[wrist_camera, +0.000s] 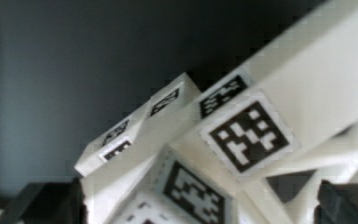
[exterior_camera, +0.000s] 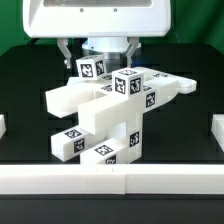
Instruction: Assemble chair
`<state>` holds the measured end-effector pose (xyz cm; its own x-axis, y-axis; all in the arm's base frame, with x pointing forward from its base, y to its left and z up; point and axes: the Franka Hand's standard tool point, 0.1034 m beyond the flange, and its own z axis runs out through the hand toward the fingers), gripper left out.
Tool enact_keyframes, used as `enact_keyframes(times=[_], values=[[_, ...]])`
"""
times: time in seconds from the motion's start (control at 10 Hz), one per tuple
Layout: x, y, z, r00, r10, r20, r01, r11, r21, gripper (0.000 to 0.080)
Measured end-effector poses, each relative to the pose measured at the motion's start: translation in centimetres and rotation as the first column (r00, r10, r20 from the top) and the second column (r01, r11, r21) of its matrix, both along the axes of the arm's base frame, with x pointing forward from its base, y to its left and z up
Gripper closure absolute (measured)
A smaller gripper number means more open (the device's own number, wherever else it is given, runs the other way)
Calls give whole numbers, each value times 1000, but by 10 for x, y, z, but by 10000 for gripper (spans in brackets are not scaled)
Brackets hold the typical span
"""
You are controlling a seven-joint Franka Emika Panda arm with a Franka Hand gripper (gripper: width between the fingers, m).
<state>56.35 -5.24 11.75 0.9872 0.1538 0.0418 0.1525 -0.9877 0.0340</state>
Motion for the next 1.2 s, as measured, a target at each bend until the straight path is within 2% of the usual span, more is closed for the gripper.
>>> enact_keyframes(times=[0.2, 0.4, 0.8, 1.1, 1.2], values=[[-1, 0, -1, 991, 134, -5, -134, 991, -7, 151], [-1, -5, -1, 942, 336, -15, -337, 941, -19, 151], [-2, -12, -1, 801, 596, -44, -598, 801, -39, 151], [-2, -12, -1, 780, 624, -48, -626, 779, -40, 173], [-2, -12, -1, 787, 615, -47, -617, 786, -40, 349]])
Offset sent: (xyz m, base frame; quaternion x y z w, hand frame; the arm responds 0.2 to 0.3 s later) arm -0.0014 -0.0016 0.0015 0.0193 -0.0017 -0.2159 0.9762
